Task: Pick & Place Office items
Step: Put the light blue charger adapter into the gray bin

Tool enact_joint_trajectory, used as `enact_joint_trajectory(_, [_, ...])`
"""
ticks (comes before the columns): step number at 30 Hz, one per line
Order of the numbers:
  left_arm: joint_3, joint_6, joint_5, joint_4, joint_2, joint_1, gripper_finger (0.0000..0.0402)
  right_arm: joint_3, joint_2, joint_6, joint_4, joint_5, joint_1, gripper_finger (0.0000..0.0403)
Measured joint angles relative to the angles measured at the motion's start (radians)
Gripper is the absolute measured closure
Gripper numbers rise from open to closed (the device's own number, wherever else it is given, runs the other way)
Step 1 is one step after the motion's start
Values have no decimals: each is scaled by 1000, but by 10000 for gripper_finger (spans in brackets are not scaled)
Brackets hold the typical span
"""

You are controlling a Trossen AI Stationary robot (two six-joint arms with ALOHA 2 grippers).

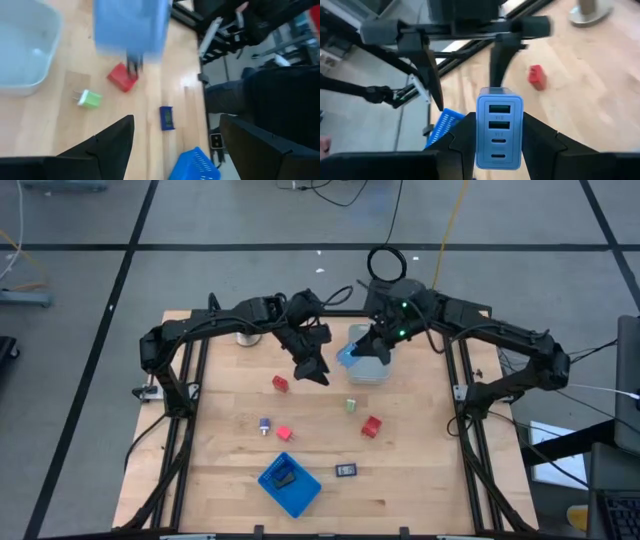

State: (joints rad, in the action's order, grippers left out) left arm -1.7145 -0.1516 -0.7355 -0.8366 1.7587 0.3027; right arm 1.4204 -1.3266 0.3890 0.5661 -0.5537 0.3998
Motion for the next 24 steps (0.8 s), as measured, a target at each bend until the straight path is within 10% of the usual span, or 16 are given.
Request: enact_joint_trajectory(24, [0,40,319,-95,0,44,105,-125,16,-226,194,245,177,289])
